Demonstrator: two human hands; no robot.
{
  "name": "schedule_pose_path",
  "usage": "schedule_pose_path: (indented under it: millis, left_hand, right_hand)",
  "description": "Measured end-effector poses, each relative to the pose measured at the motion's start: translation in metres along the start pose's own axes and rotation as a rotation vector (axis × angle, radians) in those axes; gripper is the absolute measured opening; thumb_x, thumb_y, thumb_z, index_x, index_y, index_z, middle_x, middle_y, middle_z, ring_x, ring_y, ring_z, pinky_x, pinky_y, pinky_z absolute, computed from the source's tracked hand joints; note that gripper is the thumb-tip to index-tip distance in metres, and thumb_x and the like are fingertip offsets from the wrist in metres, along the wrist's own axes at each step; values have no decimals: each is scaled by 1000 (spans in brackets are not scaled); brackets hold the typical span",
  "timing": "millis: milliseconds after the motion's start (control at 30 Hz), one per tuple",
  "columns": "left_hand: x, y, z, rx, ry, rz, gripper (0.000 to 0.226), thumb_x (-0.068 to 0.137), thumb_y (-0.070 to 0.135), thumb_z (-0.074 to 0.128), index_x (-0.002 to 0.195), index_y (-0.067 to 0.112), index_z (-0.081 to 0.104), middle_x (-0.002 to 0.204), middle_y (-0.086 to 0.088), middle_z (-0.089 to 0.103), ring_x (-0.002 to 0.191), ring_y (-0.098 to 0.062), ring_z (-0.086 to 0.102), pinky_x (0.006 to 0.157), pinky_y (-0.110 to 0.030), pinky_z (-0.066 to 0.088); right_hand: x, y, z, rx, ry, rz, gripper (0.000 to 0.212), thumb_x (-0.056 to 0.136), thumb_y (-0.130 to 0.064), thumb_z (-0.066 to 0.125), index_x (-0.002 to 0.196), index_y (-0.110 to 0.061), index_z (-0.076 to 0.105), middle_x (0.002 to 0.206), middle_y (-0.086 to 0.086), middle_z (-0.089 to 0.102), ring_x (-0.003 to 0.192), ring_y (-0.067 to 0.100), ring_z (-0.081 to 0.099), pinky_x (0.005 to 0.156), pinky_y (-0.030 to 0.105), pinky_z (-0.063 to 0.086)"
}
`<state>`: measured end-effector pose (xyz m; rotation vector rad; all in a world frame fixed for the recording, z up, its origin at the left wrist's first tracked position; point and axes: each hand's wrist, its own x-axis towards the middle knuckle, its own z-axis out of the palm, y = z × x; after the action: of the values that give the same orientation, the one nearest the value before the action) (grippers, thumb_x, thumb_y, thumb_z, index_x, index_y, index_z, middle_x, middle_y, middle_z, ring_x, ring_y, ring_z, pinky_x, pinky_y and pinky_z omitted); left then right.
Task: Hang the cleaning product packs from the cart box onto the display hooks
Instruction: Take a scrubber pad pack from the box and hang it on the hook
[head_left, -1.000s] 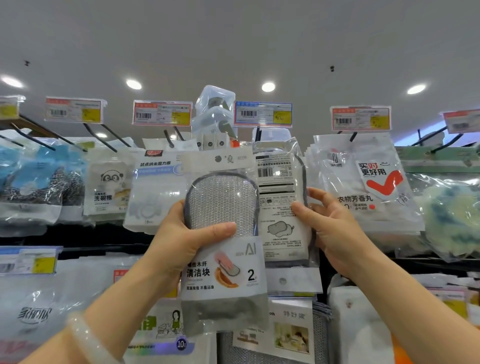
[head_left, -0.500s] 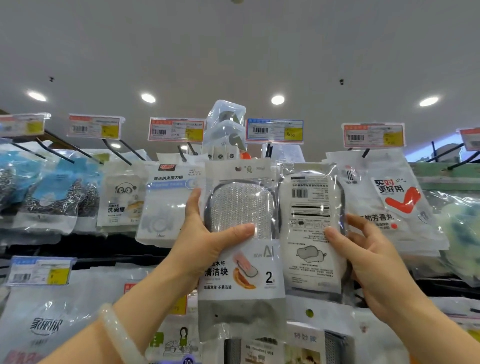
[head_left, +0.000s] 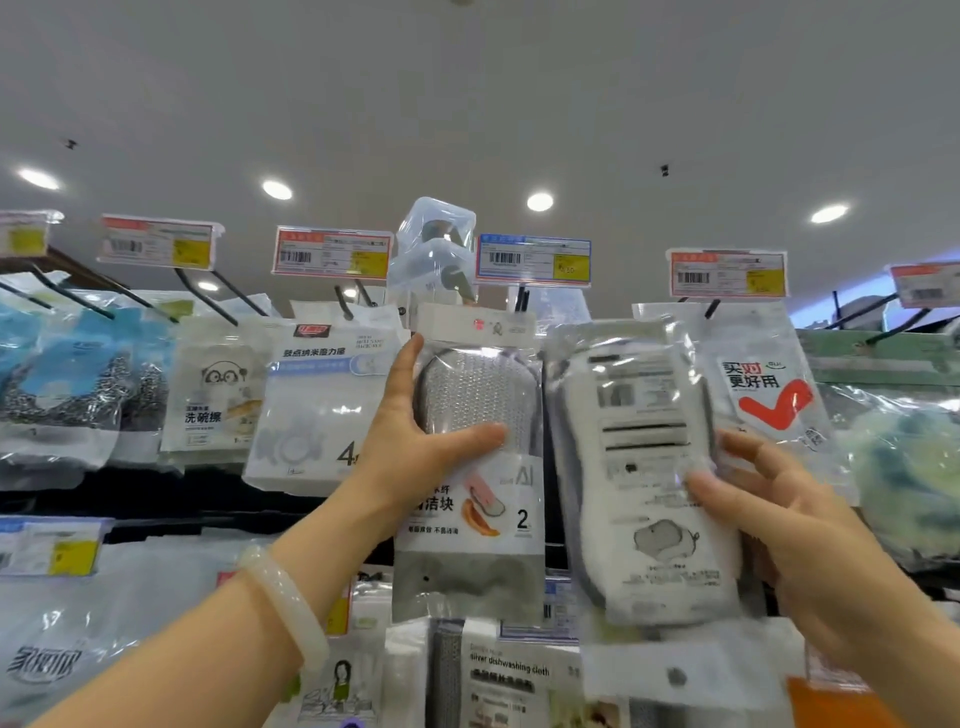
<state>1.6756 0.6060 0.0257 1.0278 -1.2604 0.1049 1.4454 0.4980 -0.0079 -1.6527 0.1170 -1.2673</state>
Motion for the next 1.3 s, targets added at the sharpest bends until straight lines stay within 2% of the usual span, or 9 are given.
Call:
schedule_pose_path:
  millis: [200,333,467,600,667,733,867,1033,1300]
  left_hand:
    - [17,5,-1,68,-89,17,119,41,49,85,139,56,18,145,1,41,123,-22,52,99,-43,49]
    - [27,-1,-4,46,-102,-15,107,61,34,82,144,50,17,143,1,44,117,-19,56,88,-32,53]
    - [33,-4,-8,-82,-106,-50,87,75,29,74,143,48,24,145,-4,43,122,-26,53,101,-46,47]
    - [35,-2,-8,-68,-139,-36,71,86,21,65,139,48,27,135,-5,52,112,-25,60,94,-43,51]
    - [36,-1,-5,-77,-143,-26,64,87,17,64,131,50,31,131,-7,55,107,-24,63,89,-40,54]
    - [37,0,-2,-87,-136,-28,62,87,16,64,126,51,32,130,-8,56,106,-26,64,85,-40,56]
    - [39,0,4,-85,-112,-7,62,87,18,65,123,54,31,132,-9,52,108,-29,63,87,-47,55]
    - [41,-5,10,-25,-130,0,71,88,22,64,137,52,23,137,-8,49,109,-29,61,88,-48,54]
    - [49,0,16,-22,-146,62,75,90,15,61,143,49,20,148,0,35,123,-22,50,95,-37,50]
  right_hand:
    - [8,-3,5,-86,-207,67,68,60,-17,86,118,-30,54,97,11,75,86,30,73,61,32,60]
    - [27,-19,4,-210,-330,95,62,71,-15,76,122,-41,51,102,15,73,91,34,71,68,37,60]
    - [39,-36,0,-387,-571,257,57,70,-14,67,117,-46,59,111,13,70,97,36,69,76,44,59]
    - [42,-51,4,-610,-673,338,44,76,-19,73,106,-50,66,108,3,73,96,28,71,84,47,56]
    - [43,-54,13,-843,-661,296,26,75,-43,65,101,-48,68,100,-5,75,92,16,72,84,37,57]
    - [43,-54,26,-1144,-602,185,49,68,-69,45,97,-37,71,84,-12,73,80,5,69,82,29,54]
    - [54,-46,42,-1310,-377,-86,65,78,-66,47,137,-44,33,73,-16,52,71,-2,50,79,28,42]
    - [57,-44,49,-1413,-428,-114,97,64,-74,45,132,-62,-23,134,-8,53,112,13,54,101,33,36]
    - [83,-58,50,-1210,-340,-164,98,55,-71,49,134,-65,-9,154,-10,30,136,22,36,112,42,27]
